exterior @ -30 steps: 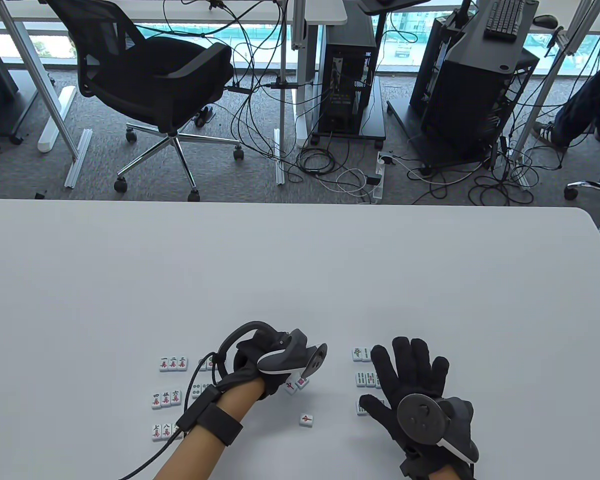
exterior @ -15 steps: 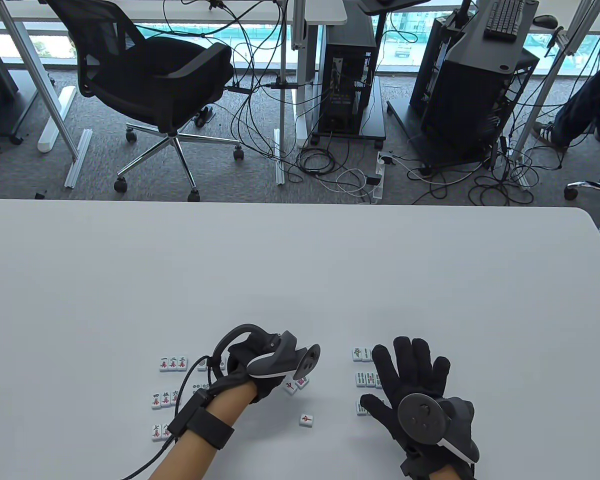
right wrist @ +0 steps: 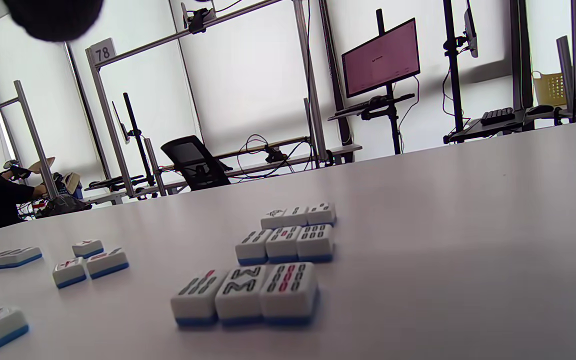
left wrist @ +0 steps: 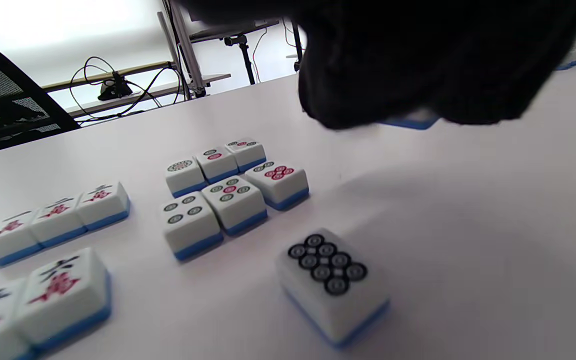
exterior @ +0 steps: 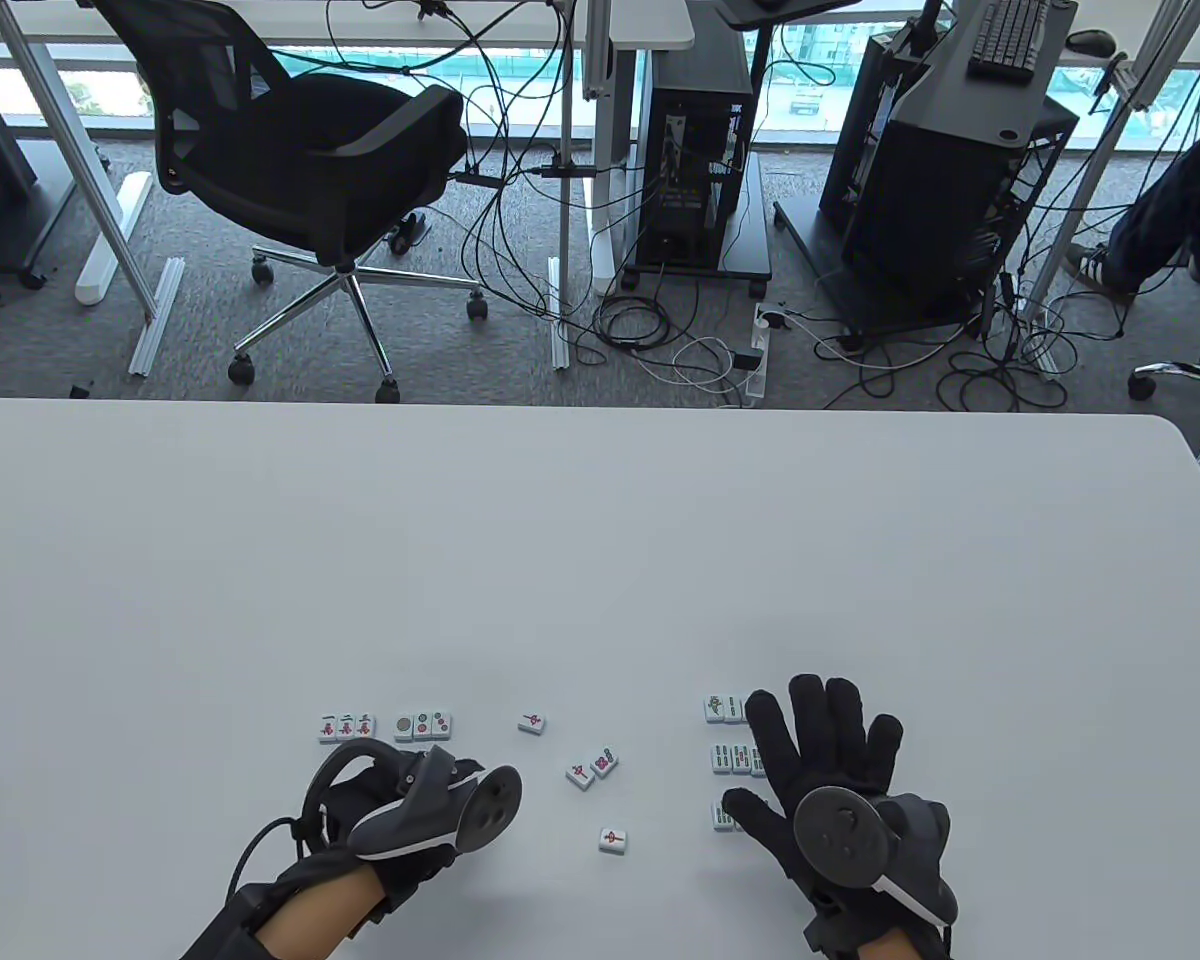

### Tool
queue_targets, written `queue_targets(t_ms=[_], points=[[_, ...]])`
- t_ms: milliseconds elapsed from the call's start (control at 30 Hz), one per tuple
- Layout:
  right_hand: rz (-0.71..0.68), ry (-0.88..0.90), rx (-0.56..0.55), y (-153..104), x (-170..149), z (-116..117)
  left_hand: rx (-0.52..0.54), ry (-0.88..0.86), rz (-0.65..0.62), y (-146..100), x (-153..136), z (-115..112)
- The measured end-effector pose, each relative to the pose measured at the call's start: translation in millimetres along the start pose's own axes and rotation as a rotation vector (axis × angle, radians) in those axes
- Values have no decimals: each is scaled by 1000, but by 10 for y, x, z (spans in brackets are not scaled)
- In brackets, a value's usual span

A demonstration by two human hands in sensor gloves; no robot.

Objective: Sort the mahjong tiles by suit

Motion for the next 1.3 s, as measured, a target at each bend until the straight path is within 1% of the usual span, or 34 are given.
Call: queue_targets(t_ms=[133,233,400,667,833,900,967,1133,1233,1300], points=[[-7,-6,3,0,17,6,-24,73,32,-83,0,-107],[-7,-10,6,1,20,10,-51,61,33,-96,-7,-132],[-8,-7,8,2,24,14,-44,58,43,-100,-21,-149],[-10,-7,10,3,29,17,-95,65,37,-51,-21,-265],[-11,-3,7,6,25,24,-105,62,43,-53,-39,-259],[-10,-1,6,5,25,22,-122,42,31,-66,-70,-197],[-10,2,4,6,25,20,-115,5,24,-86,-107,-100],[-11,8,1,6,28,18,24,-25,52,-79,-146,204],[-13,8,0,3,29,16,93,-11,35,21,-54,350],[-12,15,-5,1,28,7,133,27,11,118,66,444]])
Point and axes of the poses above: the tracker on the back of each hand, its own x axis roughly to the thumb side, its own y axis roughly from the wrist to the fingertips, z = x × y, the point moved 1 cm from there along y, roughly from the wrist to the fingertips, and after that the axes turned 5 degrees about -x, right-handed, at the moved point
